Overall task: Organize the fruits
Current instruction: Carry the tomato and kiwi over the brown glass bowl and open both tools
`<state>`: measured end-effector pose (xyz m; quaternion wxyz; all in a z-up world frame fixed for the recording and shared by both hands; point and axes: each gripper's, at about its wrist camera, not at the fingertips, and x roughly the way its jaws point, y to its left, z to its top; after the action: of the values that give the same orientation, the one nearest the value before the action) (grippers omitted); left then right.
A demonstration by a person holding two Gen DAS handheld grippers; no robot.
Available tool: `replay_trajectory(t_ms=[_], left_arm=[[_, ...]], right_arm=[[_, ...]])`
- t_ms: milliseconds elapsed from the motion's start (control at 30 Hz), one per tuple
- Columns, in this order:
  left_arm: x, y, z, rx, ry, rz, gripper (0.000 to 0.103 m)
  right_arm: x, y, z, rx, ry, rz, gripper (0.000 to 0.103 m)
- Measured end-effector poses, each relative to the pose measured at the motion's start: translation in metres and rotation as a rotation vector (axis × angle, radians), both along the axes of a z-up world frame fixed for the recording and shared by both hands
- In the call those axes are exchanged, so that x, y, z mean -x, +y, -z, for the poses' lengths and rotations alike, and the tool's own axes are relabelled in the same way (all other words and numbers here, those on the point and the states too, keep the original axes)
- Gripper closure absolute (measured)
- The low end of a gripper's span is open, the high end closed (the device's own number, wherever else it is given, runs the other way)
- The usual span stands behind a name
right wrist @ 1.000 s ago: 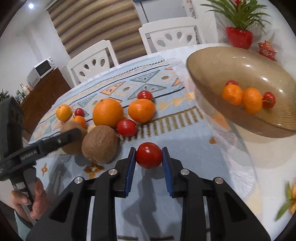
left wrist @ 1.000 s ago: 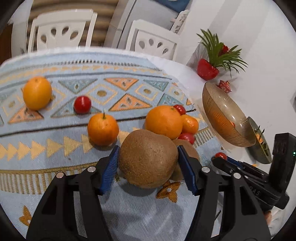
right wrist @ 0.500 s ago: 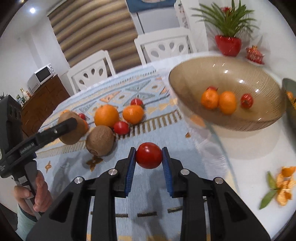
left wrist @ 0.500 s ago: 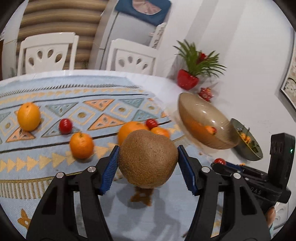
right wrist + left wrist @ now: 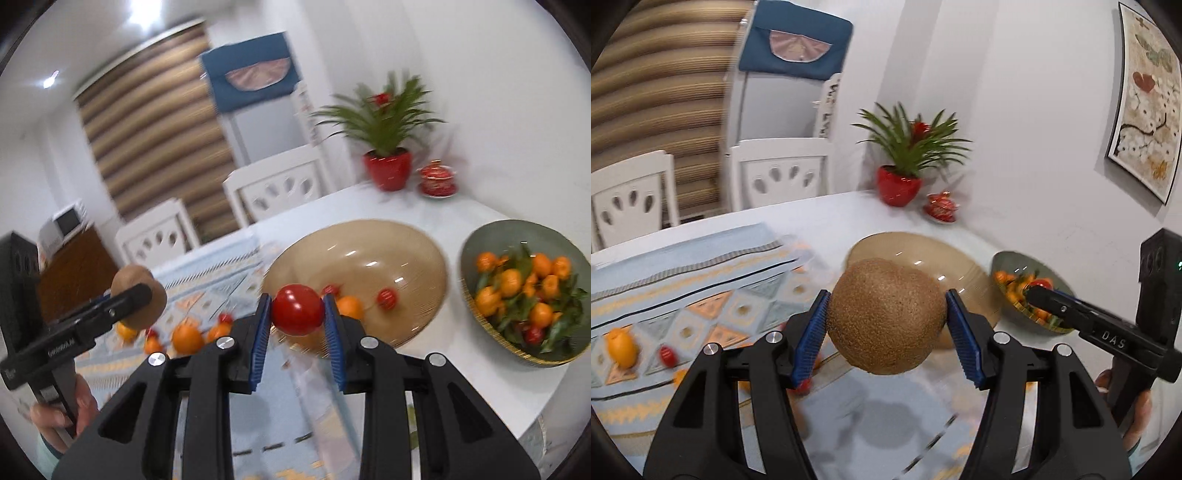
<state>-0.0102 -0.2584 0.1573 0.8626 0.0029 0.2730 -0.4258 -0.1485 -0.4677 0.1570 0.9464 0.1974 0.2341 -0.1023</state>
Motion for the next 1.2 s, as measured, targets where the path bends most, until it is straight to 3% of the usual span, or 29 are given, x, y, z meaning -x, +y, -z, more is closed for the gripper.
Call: replay_trajectory(t_ms=[200, 433, 667, 1200], left_arm=[[-0.011, -0.051, 0.002, 0.008, 0.047, 0.062, 0.041], [-0.033, -0.100, 0.043, -0.059, 0.139, 0.107, 0.041], [-0.051, -0.114, 0.081, -0.080, 0.254, 0.127, 0.041], [-0.057, -0.121, 0.095, -0.090, 0.262, 0.111, 0.040]], right_arm=[[-0.005, -0.042, 0.011, -0.089, 0.036, 0.094, 0.075], [-0.034, -0.057, 0.048, -0.126, 0.149, 0.125, 0.075], [-0.048, -0.059, 0.073, -0.126, 0.213, 0.142, 0.075], [-0.057, -0.064, 0.084, -0.152, 0.246, 0.150, 0.075]])
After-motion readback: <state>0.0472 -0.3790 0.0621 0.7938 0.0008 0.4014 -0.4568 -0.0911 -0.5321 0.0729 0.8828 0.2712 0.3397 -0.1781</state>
